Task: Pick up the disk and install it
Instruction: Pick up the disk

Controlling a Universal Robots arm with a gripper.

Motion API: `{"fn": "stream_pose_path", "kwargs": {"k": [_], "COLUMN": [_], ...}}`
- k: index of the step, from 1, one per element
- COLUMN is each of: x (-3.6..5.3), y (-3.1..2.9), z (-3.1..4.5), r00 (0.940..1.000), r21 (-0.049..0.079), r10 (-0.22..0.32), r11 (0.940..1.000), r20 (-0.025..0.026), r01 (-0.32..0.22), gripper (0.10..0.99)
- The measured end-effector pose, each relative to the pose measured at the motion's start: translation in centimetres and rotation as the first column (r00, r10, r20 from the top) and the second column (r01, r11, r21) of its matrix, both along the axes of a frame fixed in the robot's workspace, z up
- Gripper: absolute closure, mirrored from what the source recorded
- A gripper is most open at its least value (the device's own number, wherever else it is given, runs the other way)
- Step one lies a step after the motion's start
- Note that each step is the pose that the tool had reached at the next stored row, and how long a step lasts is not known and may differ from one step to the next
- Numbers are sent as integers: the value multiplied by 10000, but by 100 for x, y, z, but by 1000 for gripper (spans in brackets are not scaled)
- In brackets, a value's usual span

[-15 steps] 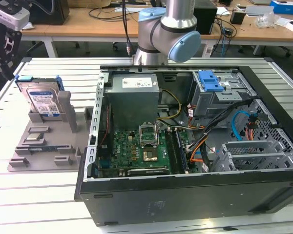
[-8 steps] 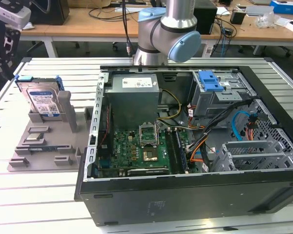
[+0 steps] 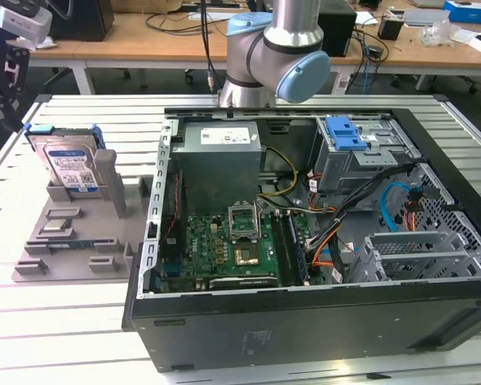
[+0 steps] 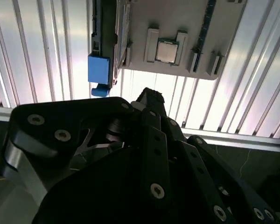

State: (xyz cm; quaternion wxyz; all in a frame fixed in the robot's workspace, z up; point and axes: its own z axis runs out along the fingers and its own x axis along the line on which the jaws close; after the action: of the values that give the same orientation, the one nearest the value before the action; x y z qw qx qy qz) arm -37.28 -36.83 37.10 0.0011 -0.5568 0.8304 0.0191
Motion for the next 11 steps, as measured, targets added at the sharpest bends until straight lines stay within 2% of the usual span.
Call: {"fn": "stream_pose_path", "kwargs": {"k": [3,4,6,11], "x": [0,0,0,0], "y": [0,0,0,0], "z": [0,0,0,0], "r00": [9979,9942,9891,9677], "r21": [0,0,0,0], "r10": [653,1077,1472,2522], "r11": [9979,9942,9891,9677], "r20": [-1,0,-1,-1], "r01": [-653,-1077,-1472,-2522], "gripper": [980,980,980,980]}}
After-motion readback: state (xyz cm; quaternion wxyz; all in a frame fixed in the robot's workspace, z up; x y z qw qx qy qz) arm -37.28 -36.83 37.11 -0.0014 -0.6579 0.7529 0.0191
